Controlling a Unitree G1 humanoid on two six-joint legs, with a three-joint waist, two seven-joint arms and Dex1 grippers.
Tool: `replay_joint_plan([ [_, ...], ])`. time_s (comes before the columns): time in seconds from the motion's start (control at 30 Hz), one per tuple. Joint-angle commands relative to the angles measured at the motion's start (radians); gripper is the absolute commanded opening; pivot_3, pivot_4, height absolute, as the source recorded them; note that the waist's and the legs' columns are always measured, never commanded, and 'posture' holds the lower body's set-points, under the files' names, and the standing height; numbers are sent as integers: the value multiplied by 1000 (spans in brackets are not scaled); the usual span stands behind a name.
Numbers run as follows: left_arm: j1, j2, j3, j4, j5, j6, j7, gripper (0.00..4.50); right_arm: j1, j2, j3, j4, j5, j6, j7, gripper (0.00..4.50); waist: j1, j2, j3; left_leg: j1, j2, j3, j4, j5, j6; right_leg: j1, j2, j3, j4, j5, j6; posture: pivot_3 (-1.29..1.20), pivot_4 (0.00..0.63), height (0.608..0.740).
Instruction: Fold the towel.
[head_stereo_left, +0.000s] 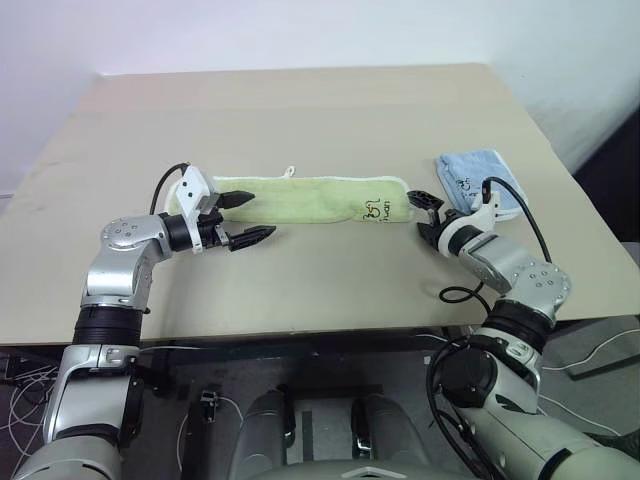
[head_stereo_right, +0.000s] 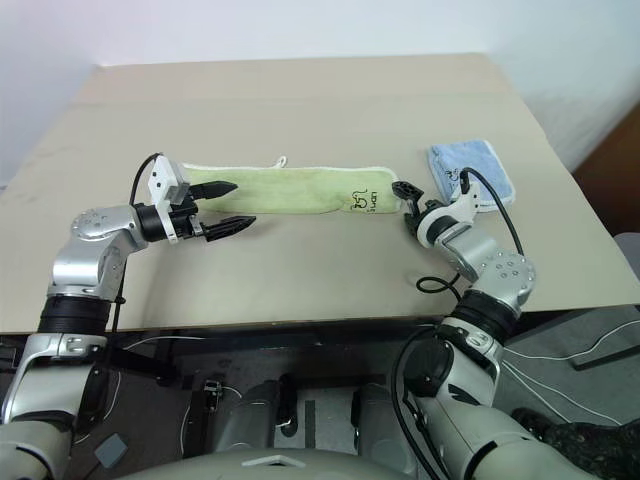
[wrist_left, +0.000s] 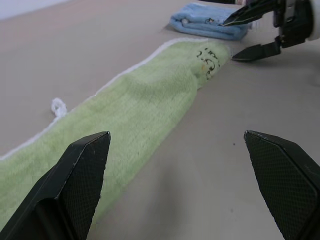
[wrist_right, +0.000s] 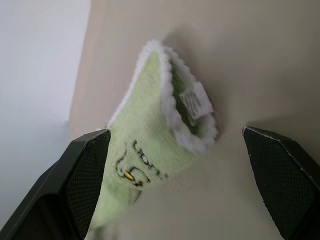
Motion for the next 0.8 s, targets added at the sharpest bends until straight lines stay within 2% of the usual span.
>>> replay_joint_plan([
  [0.03, 1, 3, 13, -22, -14, -16, 4, 4498, 29, -13, -1, -67, 54, 18, -53, 4467, 1, 0, 0, -2, 0, 0, 0, 0, 0, -1, -1, 0, 0, 0, 0, 0, 150, 740],
  [0.27, 1, 2, 10, -19, -14, -15, 2, 4498, 59, 11, 38, -105, 143, 61, -134, 4467, -1, 0, 0, -7, -1, 1, 1, 1, 2, -6, -1, 0, 0, 2, 2, 0, 150, 740],
  [0.43, -16, -11, -1, -8, -11, -17, -1, 4498, -8, 33, 106, 10, 118, -22, -102, 4467, -12, 0, 0, -7, 0, 1, 4, 1, 2, -7, 3, 1, 0, 3, 4, 0, 150, 740],
  [0.63, -20, -14, 0, -7, -9, -18, -1, 4498, -101, 7, 152, 231, 65, -153, -24, 4467, -33, 0, 0, -6, 1, -1, 4, 1, 2, -8, 6, 1, 2, 6, 5, 0, 150, 740],
  [0.8, -15, -8, 6, -14, -10, -15, 1, 4498, -161, -19, 181, 359, 20, -230, 41, 4467, -32, 0, 0, -5, 1, -1, 4, 1, 2, -7, 6, 2, 2, 7, 3, 0, 150, 740],
])
